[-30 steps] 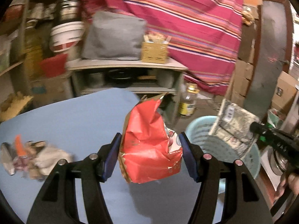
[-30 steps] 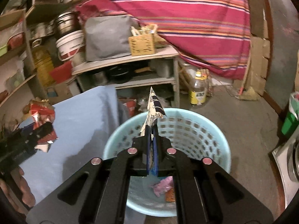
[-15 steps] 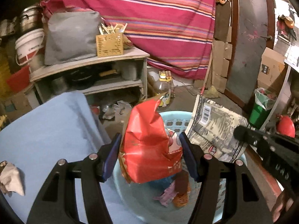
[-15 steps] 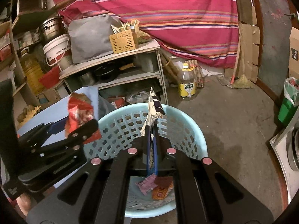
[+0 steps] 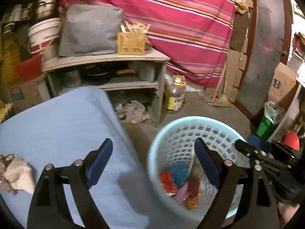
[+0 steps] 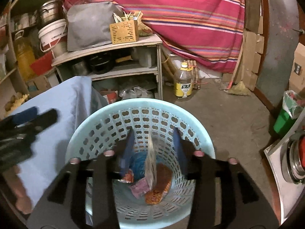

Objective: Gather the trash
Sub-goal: 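Grasp the black pouch with the left tool while the right tool grasps the white cloth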

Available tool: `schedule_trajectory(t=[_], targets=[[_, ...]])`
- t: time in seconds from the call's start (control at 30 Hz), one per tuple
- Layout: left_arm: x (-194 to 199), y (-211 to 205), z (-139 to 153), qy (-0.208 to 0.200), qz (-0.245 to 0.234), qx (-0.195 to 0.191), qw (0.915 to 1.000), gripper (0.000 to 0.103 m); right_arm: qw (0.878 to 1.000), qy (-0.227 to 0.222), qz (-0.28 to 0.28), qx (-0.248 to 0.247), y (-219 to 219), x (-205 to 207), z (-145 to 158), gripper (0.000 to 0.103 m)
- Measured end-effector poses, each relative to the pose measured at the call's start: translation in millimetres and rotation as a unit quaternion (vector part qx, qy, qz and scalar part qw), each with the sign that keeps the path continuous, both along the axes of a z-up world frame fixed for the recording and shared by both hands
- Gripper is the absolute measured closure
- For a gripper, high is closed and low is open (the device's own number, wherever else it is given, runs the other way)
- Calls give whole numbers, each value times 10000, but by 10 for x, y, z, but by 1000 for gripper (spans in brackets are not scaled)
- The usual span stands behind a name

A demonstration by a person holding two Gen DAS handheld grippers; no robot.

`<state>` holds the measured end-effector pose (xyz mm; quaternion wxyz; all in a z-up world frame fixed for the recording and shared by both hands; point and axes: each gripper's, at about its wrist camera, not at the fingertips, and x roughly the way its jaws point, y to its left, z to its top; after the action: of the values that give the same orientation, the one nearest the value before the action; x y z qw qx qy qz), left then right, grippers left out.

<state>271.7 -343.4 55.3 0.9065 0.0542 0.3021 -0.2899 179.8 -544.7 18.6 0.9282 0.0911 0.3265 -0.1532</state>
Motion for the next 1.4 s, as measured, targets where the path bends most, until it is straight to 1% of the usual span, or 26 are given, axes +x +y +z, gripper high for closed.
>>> schedule_trajectory(t=[0.07, 0.1, 0.17, 0.27, 0.33, 0.47, 0.5, 0.6, 0.7, 0.83, 0.97, 1.1, 1.2, 1.3, 1.4], targets=[[-14, 199, 65, -47, 116, -39, 9999, 14, 10000, -58, -24, 74, 64, 30, 22, 44], [-28, 358, 110, -95, 204, -47, 9997, 13, 9999, -100, -15, 77, 111, 43, 40, 40], [-49, 578, 165, -198, 354, -14, 9992, 11, 9998, -175, 8, -18, 258, 76, 95, 21], [-78, 1043, 233, -363, 674, 64, 9970, 7, 9993, -265, 180, -207, 567, 164, 165, 9], [-65, 1333, 243, -385, 898, 141, 9951, 7, 9982, -299, 416, -303, 871, 266, 187, 5], [0, 1924, 209, -399, 1410, 282, 9888, 6, 9952, -196, 850, -450, 1359, 444, 156, 5], [25, 2107, 184, -385, 1588, 321, 9860, 6, 9942, -164, 945, -488, 1477, 496, 145, 5], [101, 2588, 98, -245, 2036, 278, 9783, 6, 9907, -87, 1226, -591, 1837, 622, 91, 5], [156, 3005, 34, -160, 2396, 276, 9704, 6, 9873, -36, 1494, -536, 2151, 746, 36, 5], [225, 3440, -43, -88, 2690, 362, 9624, 6, 9823, 73, 1799, -521, 2530, 896, -55, 5], [238, 3878, -115, 26, 3012, 304, 9531, 6, 9769, 197, 2070, -500, 2882, 1027, -161, 5], [296, 4220, -145, 146, 3319, 195, 9430, 6, 9718, 293, 2291, -474, 3188, 1165, -253, 5], [296, 4410, -167, 215, 3460, 103, 9379, 6, 9692, 367, 2386, -492, 3376, 1271, -327, 5], [309, 4477, -196, 222, 3519, 211, 9355, 6, 9666, 587, 2442, -513, 3539, 1397, -434, 5], [318, 4488, -215, 249, 3487, 247, 9366, 6, 9651, 732, 2452, -561, 3610, 1490, -502, 5]])
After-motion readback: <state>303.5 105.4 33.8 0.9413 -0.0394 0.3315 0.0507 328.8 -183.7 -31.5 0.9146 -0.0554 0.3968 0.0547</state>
